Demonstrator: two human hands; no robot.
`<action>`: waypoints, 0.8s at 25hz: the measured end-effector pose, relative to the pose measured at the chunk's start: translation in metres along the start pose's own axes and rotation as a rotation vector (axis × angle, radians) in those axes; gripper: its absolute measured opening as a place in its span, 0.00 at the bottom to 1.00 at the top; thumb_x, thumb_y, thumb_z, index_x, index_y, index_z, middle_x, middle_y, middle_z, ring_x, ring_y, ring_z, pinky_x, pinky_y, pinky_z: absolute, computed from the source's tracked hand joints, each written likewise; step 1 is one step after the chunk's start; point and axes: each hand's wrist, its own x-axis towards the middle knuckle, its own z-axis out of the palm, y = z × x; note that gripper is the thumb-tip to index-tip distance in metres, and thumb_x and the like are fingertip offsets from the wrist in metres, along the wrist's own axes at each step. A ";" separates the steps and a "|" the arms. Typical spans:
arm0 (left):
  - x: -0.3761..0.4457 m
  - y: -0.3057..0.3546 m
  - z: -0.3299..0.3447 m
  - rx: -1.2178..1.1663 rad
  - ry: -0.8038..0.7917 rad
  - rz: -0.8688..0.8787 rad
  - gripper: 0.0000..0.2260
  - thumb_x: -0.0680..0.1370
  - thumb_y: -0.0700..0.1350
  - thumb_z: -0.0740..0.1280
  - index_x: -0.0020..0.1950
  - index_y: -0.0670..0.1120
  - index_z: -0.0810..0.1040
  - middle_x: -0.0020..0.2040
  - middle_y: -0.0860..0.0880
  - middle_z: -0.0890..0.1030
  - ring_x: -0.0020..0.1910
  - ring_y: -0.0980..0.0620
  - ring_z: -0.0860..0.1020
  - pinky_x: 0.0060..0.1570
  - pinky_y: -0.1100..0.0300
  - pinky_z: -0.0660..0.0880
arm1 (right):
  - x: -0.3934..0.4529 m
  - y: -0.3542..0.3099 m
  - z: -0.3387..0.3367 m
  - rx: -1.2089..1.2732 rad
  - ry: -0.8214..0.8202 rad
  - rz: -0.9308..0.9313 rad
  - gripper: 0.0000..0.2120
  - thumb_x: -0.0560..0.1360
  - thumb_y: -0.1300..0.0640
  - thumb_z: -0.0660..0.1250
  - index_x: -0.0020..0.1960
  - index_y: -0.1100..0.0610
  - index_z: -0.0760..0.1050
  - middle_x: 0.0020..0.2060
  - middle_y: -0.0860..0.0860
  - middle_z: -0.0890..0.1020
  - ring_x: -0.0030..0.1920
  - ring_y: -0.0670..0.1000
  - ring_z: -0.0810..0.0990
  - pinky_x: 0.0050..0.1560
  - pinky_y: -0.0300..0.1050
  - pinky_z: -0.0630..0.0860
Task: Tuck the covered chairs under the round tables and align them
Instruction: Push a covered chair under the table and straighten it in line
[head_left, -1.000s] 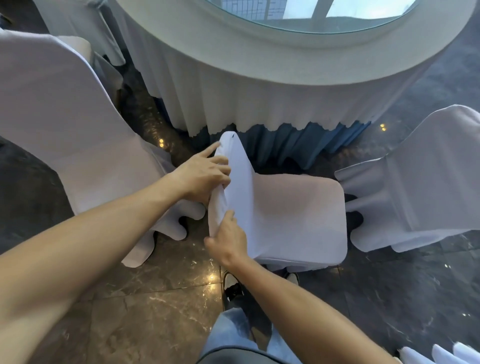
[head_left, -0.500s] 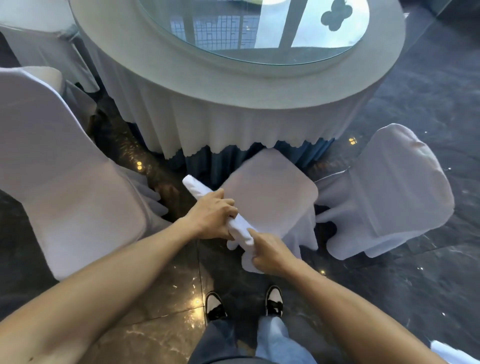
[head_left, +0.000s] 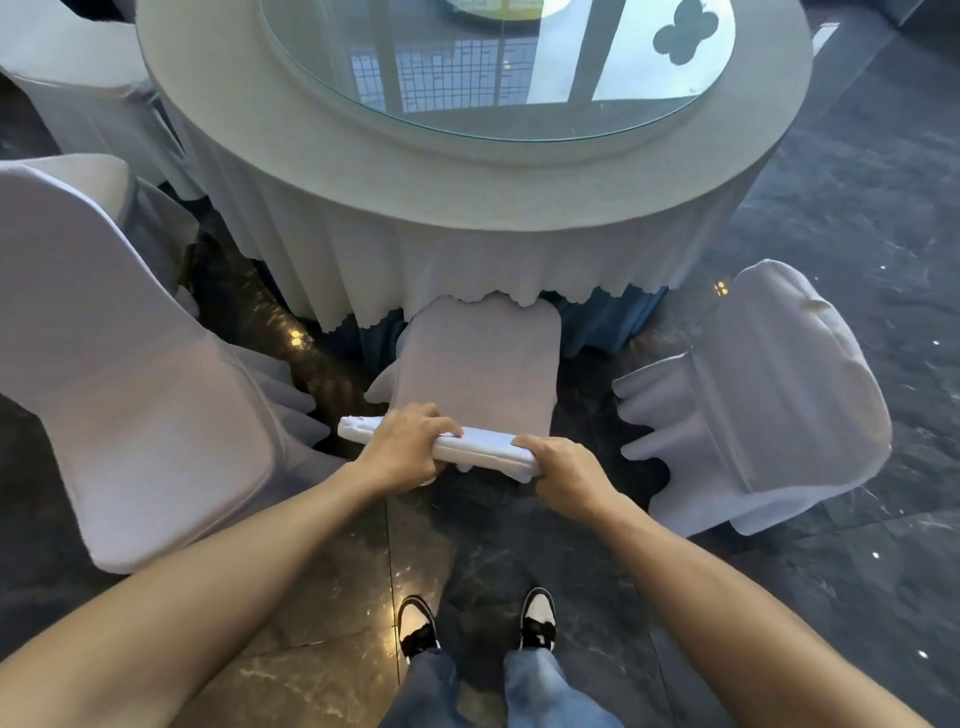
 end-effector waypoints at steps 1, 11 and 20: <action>0.002 0.002 0.001 0.018 -0.017 -0.057 0.20 0.73 0.45 0.73 0.65 0.56 0.79 0.59 0.53 0.80 0.55 0.51 0.76 0.60 0.50 0.73 | 0.003 0.005 0.002 0.014 0.017 -0.013 0.29 0.66 0.65 0.64 0.64 0.45 0.74 0.55 0.47 0.82 0.55 0.55 0.79 0.48 0.46 0.72; 0.056 0.064 0.002 0.076 -0.050 -0.270 0.23 0.77 0.42 0.65 0.69 0.60 0.75 0.57 0.48 0.82 0.52 0.45 0.80 0.55 0.50 0.76 | 0.045 0.072 -0.043 -0.052 -0.001 -0.033 0.24 0.70 0.63 0.61 0.60 0.43 0.78 0.48 0.50 0.83 0.47 0.56 0.80 0.41 0.45 0.68; 0.127 0.076 -0.011 0.068 -0.022 -0.325 0.23 0.77 0.42 0.66 0.69 0.61 0.75 0.54 0.49 0.83 0.50 0.46 0.80 0.51 0.52 0.75 | 0.109 0.106 -0.088 -0.097 0.019 -0.022 0.20 0.71 0.63 0.64 0.58 0.46 0.80 0.48 0.50 0.84 0.47 0.55 0.80 0.42 0.44 0.70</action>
